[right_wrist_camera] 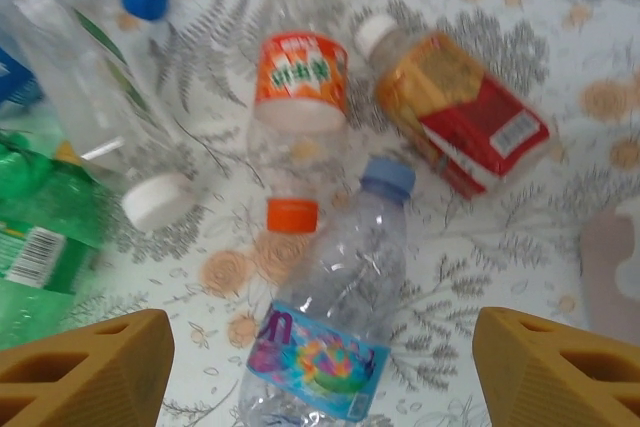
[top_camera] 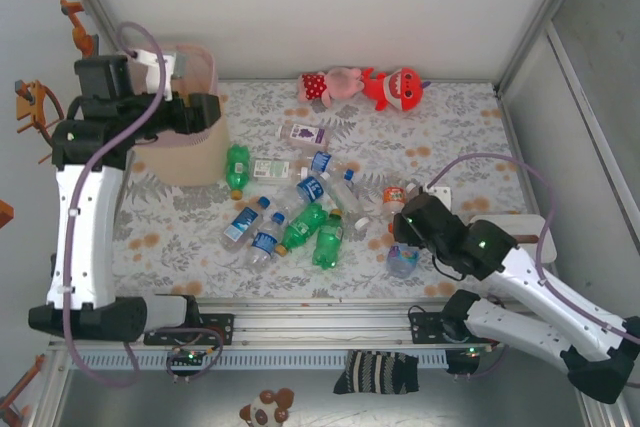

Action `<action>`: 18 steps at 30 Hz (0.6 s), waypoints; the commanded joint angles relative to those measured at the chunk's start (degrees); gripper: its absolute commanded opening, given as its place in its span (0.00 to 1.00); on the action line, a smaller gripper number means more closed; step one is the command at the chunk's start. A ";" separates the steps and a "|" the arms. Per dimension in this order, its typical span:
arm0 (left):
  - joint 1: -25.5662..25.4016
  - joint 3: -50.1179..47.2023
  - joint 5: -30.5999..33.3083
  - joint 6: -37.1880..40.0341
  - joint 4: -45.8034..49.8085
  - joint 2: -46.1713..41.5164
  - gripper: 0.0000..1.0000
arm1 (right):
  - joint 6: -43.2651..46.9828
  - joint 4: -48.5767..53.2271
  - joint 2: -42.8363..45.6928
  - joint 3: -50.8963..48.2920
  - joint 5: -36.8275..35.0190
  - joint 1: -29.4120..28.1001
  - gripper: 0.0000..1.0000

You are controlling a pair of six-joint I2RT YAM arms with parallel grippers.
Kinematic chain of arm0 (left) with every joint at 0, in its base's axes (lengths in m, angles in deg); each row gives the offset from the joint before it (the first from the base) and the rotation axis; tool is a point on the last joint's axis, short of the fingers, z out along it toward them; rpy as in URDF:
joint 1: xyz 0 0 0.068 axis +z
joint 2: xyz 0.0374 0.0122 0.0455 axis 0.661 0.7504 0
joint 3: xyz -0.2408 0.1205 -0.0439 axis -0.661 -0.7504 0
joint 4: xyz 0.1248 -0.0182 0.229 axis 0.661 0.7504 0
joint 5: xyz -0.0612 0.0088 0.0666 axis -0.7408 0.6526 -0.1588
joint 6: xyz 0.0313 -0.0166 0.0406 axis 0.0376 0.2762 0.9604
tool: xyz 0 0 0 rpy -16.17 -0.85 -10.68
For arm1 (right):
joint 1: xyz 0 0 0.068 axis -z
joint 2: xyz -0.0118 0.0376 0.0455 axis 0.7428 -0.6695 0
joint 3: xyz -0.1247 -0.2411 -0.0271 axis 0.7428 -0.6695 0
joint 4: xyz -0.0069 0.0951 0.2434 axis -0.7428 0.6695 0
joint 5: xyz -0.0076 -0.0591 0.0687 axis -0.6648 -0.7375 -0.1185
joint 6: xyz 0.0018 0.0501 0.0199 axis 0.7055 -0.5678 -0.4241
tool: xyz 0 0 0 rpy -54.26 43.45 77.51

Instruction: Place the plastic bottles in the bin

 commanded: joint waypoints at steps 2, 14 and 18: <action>-3.85 -12.20 -3.39 -8.59 -12.76 -6.53 0.70 | -9.34 0.21 -0.72 -4.51 1.43 0.19 0.82; -9.06 -25.67 -1.99 -10.73 -15.15 -13.08 0.70 | -18.42 -7.77 -12.18 -9.91 8.24 0.20 0.98; -9.10 -27.17 -2.08 -10.72 -15.13 -13.89 0.70 | -19.87 -9.30 -16.41 -10.51 8.47 0.19 0.98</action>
